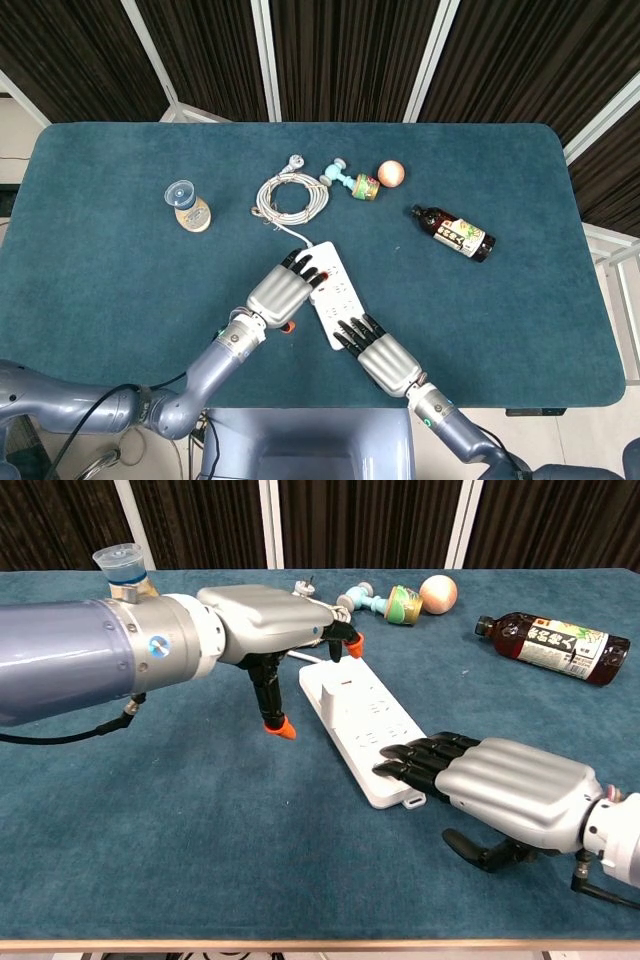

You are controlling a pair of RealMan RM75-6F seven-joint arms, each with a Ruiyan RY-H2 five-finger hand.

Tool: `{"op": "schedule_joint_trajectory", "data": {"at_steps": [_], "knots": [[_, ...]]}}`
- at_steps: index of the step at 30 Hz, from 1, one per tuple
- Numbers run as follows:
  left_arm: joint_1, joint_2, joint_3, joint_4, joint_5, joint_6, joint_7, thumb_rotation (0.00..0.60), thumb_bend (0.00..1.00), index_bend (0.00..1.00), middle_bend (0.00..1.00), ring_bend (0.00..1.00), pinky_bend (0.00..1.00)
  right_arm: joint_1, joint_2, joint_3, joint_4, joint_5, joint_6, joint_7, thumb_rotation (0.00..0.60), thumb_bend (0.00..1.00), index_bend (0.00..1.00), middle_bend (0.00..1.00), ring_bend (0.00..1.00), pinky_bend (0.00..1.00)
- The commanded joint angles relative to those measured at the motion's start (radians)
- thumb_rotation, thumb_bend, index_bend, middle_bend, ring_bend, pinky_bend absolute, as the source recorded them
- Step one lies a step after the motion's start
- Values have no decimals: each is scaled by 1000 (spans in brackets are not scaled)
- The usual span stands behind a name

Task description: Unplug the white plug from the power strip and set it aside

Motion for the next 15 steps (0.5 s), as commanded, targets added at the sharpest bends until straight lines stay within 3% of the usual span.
{"op": "schedule_joint_trajectory", "data": {"at_steps": [1,15], "knots": [[-29,-11,-2,28,-19,-24,0,600,44,182,207,55,19,1,2,-2,-3,2,5,-1,600,668,27,30,0,1],[-131,-10,24,116,-42,-115,-15,600,90,189,212,55,22,3,10,-15,2,21,17,7,600,668,28,31,0,1]]}}
